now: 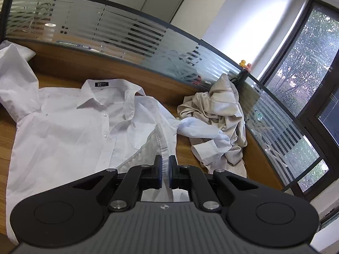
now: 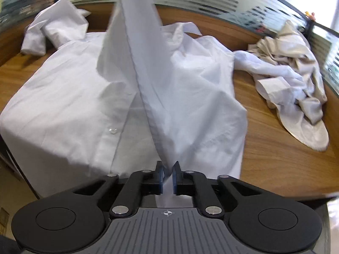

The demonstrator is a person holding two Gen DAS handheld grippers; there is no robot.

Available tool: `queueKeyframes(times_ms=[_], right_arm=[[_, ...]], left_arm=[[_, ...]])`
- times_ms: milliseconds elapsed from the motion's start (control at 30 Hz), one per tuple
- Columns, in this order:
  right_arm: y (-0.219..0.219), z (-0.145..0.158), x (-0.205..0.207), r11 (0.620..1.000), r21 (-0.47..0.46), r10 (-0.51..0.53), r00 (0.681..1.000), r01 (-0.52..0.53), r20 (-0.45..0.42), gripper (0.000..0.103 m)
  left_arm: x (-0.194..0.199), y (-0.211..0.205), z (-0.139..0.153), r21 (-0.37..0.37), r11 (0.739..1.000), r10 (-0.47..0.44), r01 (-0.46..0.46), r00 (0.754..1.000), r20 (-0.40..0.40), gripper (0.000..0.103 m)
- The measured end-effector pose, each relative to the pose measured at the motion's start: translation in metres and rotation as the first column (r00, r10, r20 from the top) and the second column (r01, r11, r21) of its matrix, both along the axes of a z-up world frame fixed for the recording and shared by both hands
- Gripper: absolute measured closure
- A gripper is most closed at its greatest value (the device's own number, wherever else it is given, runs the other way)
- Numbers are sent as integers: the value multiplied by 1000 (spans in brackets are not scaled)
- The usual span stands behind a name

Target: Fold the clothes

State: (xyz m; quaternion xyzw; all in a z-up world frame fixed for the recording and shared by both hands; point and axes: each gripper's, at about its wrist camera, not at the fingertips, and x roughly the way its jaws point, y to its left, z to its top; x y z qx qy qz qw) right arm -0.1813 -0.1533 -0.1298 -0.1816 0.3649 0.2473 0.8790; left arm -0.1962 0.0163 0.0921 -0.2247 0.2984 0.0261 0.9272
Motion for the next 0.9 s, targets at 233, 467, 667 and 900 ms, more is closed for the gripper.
queueKeyframes(times_ms=[233,467,667,900], right_arm=[[-70,32,-3,999,15,31,999,-31,-7,94],[-145,56,-4,992,-4,127,992,-127,-19,99],[-170,26,8,959,-54,272,957,-278,-97,101],[-172,10,26,928,-77,351,924,-365,-148,100]], left_arm=[[-28,-8,-8,-28,999,27,-28,1000,-11,97],[-82,-43,-46,-43,999,9,-13,996,-92,97],[-115,-78,-90,-53,998,27,-39,975,-219,97],[-129,-95,-118,22,997,74,-71,958,-276,90]])
